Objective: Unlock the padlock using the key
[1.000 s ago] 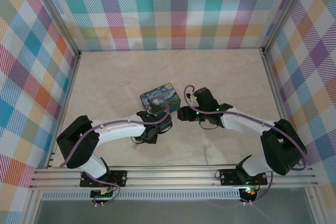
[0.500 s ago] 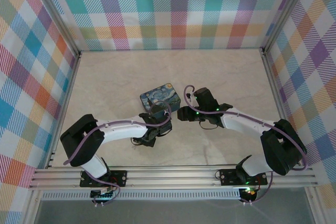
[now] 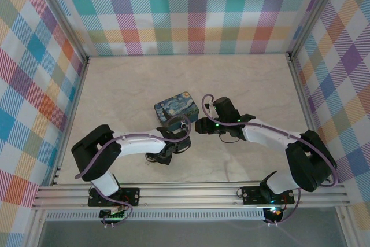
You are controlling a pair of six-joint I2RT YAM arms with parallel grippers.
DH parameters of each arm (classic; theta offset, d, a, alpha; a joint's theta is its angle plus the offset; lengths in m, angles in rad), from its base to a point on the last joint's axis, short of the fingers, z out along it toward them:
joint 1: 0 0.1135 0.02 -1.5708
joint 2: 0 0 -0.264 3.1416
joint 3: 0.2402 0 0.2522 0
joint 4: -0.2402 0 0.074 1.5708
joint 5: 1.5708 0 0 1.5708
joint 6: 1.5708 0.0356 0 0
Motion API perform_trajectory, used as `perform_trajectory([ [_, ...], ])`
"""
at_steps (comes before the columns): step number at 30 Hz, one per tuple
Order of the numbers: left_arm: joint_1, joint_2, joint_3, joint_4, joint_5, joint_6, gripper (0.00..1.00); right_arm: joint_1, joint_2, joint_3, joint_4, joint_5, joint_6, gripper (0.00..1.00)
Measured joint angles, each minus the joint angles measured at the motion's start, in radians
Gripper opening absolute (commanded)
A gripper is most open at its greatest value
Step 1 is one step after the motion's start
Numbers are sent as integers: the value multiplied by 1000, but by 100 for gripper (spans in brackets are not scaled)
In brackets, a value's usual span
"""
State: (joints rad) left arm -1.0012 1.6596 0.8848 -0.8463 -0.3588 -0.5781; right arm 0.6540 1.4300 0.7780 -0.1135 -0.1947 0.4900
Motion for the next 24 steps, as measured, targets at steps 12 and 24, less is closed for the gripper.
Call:
perform_trajectory([
  [12,-18,30,17,-14,-33,0,15,0,0,3,-17,-8,-5,52],
  [24,-16,19,46,-55,-153,-25,0,0,-10,10,-35,-12,-10,52],
])
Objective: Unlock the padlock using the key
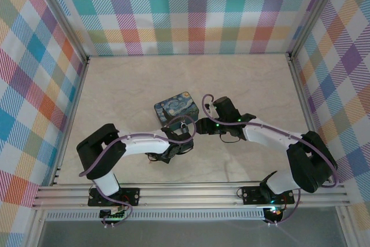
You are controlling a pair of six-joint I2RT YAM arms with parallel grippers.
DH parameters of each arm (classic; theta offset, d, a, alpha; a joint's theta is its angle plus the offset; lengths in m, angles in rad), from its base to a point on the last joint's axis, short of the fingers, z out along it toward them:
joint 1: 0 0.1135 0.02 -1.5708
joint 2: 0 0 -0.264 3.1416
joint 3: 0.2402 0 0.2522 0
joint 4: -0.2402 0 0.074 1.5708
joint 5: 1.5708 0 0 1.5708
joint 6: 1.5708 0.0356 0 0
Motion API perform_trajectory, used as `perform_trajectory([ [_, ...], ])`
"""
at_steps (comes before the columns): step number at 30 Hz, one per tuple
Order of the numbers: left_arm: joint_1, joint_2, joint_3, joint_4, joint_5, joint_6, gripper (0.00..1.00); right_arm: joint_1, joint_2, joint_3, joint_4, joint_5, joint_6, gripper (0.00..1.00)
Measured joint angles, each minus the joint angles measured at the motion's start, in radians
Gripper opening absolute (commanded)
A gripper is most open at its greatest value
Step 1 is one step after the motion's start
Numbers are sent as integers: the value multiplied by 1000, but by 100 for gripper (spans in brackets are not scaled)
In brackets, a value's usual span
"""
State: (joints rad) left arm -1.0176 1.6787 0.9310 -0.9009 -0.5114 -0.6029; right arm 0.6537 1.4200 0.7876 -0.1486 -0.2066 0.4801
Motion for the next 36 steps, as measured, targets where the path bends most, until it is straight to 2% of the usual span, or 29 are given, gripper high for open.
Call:
perform_trajectory([
  [7,35,-182,76,-20,-13,3,0,0,0,0,1,-14,-14,53],
  [10,67,-267,98,-9,29,21,0,0,-2,0,10,-49,-25,53],
  [17,144,-455,103,135,287,87,0,1,-62,-40,203,-344,-75,42],
  [21,169,-474,113,240,449,129,0,1,-81,-38,302,-491,-101,39],
  [26,200,-474,113,367,624,164,0,-11,-95,-35,349,-584,-129,36],
  [36,293,-464,95,531,870,230,0,-144,-124,-36,431,-716,-122,36],
])
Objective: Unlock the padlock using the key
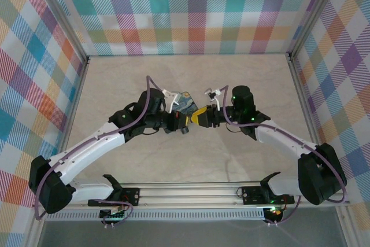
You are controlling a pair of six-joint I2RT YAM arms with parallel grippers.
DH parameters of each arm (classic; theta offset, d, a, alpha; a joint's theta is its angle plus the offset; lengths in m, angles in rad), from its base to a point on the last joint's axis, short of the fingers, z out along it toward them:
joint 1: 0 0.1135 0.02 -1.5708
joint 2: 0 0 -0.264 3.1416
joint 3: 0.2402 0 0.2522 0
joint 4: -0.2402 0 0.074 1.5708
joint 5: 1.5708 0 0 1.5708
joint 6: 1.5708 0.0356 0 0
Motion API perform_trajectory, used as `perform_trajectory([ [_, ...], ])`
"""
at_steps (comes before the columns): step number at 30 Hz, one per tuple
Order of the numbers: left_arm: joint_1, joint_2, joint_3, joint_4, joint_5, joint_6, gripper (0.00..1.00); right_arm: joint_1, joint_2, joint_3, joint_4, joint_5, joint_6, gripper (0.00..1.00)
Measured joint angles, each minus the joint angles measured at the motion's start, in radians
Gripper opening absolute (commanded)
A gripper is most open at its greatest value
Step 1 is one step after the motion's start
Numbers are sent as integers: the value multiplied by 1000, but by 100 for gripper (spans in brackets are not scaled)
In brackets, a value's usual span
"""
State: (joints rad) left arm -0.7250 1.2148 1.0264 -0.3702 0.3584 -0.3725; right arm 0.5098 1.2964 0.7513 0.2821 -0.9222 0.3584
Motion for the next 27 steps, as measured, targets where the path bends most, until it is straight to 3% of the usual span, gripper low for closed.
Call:
perform_trajectory([
  [9,17,14,-5,43,93,16,0,-44,67,-7,120,-106,68,33],
  [27,33,14,-8,100,131,26,0,-44,109,-10,207,-205,131,22],
])
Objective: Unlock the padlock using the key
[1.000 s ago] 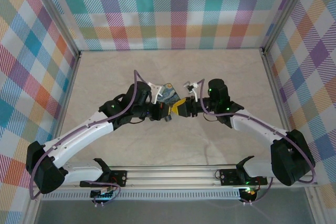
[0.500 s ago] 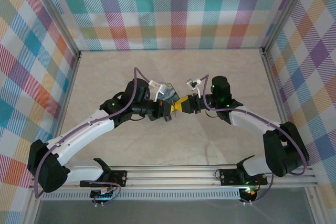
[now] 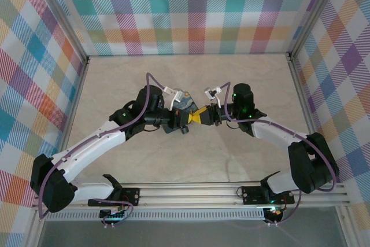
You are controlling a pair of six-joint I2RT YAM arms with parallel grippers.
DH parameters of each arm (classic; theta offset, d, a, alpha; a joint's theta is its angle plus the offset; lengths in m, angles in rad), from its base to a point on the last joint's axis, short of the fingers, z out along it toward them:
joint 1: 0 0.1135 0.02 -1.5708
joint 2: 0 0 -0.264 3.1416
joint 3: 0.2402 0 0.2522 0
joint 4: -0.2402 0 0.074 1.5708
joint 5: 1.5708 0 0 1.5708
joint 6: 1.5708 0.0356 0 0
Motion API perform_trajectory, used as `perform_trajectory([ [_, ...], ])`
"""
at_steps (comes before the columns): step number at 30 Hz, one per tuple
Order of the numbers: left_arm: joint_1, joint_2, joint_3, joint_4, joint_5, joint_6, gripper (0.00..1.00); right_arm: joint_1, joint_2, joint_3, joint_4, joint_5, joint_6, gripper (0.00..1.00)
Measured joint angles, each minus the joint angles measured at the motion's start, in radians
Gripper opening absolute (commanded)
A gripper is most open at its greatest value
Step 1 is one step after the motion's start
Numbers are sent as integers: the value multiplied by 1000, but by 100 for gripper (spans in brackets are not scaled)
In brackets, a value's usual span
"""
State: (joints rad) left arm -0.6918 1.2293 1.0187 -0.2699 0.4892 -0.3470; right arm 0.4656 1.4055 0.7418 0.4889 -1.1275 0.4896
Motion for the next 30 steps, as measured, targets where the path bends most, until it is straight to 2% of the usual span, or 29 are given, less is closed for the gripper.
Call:
perform_trajectory([
  [3,3,0,0,17,1,-1,0,0,0,-10,5,-1,1,17],
  [8,3,0,-3,23,10,-4,0,0,-13,-27,18,1,5,16],
  [12,3,-1,-13,40,21,-5,0,0,-32,-32,25,11,5,26],
  [16,3,-1,-23,41,27,-5,0,0,-40,-32,12,25,-3,30],
  [30,8,-4,-47,67,51,-10,0,0,-16,-31,42,29,23,16],
])
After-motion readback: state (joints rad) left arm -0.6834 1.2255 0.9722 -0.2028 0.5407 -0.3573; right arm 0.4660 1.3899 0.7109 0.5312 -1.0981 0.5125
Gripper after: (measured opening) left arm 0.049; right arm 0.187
